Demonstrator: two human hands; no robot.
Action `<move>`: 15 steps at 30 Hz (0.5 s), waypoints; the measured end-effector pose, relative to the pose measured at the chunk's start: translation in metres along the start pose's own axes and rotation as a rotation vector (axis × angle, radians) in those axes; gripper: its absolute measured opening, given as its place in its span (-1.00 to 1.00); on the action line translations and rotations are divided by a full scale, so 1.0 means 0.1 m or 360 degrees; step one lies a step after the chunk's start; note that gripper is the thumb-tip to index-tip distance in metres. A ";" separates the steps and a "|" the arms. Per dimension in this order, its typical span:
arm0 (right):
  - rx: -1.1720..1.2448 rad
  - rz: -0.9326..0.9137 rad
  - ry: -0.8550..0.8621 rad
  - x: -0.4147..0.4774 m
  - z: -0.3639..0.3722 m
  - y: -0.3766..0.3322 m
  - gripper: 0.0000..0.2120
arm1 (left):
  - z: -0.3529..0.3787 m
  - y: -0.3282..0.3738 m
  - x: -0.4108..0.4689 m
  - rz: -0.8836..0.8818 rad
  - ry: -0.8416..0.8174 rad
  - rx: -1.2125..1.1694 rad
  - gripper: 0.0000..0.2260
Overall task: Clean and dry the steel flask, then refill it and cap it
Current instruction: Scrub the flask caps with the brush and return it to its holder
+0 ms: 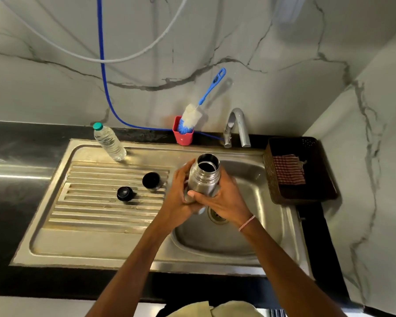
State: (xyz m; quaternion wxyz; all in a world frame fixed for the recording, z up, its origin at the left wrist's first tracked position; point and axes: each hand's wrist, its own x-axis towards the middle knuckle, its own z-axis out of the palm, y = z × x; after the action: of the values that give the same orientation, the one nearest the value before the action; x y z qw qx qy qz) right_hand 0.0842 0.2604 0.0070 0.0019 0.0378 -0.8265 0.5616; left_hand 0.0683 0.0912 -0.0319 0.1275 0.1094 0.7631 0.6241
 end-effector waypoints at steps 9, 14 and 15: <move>-0.0703 0.0081 -0.0198 0.02 -0.23 0.48 -0.26 | -0.26 -0.99 -0.45 -0.0337 0.0211 0.1177 -0.25; -0.1337 0.0239 -0.0548 0.11 -0.17 0.65 -0.13 | -0.32 -1.44 -0.51 -0.0526 0.0115 0.1463 -0.23; -0.1457 0.0250 -0.0607 0.14 -0.14 0.67 -0.13 | -0.32 -1.50 -0.52 -0.0537 0.0085 0.1482 -0.23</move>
State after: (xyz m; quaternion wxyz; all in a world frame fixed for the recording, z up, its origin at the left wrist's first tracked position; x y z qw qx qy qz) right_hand 0.0658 0.2975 -0.0490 -0.1752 0.0727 -0.9741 0.1228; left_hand 0.1051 0.0149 -0.1702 0.1446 0.0136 0.9709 0.1903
